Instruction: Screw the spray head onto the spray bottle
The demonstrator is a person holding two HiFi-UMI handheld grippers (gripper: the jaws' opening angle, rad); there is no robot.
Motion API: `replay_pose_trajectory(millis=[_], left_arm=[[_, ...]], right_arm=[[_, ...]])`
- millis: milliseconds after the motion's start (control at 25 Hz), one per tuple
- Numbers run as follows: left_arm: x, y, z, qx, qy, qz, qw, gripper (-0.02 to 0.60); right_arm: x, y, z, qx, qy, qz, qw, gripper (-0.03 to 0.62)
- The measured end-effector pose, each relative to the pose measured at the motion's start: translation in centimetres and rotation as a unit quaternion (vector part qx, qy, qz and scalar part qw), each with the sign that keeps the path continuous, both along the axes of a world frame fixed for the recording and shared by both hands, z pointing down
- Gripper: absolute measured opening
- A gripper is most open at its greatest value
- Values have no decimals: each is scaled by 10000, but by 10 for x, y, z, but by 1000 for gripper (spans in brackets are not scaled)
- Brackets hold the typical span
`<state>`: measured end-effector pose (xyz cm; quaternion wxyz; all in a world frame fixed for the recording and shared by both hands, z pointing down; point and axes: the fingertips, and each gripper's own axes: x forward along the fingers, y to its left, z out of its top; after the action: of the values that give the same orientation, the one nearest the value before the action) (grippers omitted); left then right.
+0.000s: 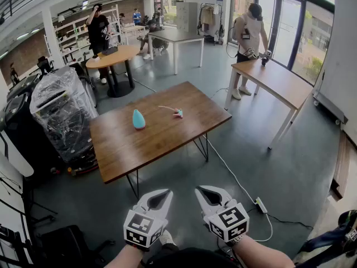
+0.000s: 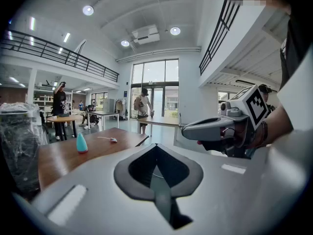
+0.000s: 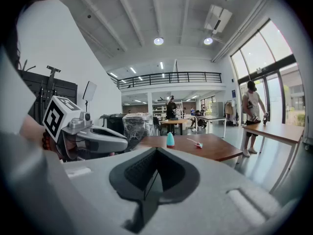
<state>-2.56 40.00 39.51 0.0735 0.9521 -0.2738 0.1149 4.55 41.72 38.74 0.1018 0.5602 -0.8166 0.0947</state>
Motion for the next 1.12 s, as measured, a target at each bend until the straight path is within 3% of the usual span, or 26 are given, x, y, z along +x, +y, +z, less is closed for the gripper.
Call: replay_pose_trajectory(millis=[480,800,1120], left_arm=[[-48,-108,-1,-172,159,148,9996,15],[-72,-142,-1,-248,381,81,9989,17],[-75,-164,9,-307,301,17,9991,16]], right_arm=[[-57,-109,-6,-139,215,42,9997,-8],[-83,-143,-6,-242,425,-54,9988,-8],[-85,-167,1,-268,366,-146,9989,-8]])
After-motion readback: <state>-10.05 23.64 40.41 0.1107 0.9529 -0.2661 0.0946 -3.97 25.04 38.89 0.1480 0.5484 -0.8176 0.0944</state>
